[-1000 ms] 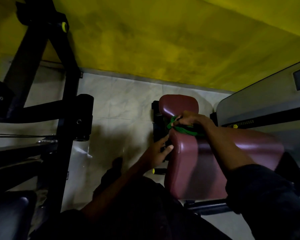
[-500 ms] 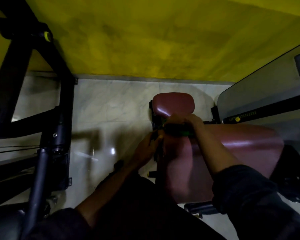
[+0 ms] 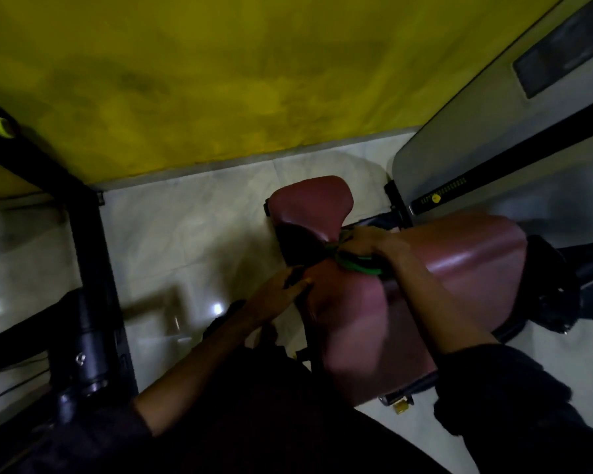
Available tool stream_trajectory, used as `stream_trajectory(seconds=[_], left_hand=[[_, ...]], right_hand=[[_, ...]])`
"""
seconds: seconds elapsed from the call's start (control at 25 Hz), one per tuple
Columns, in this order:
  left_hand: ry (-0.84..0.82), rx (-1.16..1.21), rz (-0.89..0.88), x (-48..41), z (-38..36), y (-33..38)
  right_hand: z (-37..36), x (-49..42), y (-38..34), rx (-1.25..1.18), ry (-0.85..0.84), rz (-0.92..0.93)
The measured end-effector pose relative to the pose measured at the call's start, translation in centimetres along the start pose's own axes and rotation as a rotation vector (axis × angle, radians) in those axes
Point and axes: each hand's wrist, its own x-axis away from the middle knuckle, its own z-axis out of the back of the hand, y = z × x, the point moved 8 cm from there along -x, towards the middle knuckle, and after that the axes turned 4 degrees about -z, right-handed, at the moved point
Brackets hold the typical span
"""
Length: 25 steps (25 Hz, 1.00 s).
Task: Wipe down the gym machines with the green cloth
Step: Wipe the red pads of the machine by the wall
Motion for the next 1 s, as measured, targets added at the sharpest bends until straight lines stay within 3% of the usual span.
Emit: stream_trajectory(seconds=[0.12,0.44,0.56,0.68,0.84,1.0], left_hand=[[-0.048,-0.053,0.012,-1.4,-0.1,-1.2],[-0.267,-0.039,0.004,-2.7,-0.7,0.6],[-0.344,-0.026,-0.014,-3.2,-1.4,2.0],[-0.381,-0.039,-0.017,-4.1,-2.1,2.6],[-0.438,0.000,0.042,-5.2,-2.7,2.2],[-0.461,0.025,0.060,-6.4,-3.2,1.5]], right_hand=[[0.9,0.6,1.6,-0.006,0.097,-0.127],[1.6,1.9,1.5,-0.107,0.009,-0.112],[2.7,0.3,8.2,-0.151,0.138,-0.297],[3.7,4.3,7.9,-0.130,0.224,-0.441],[2.4,4.4,2.0,-0.009,0.278,-0.302],[2.1,2.1,2.3,-0.106,0.103,-0.181]])
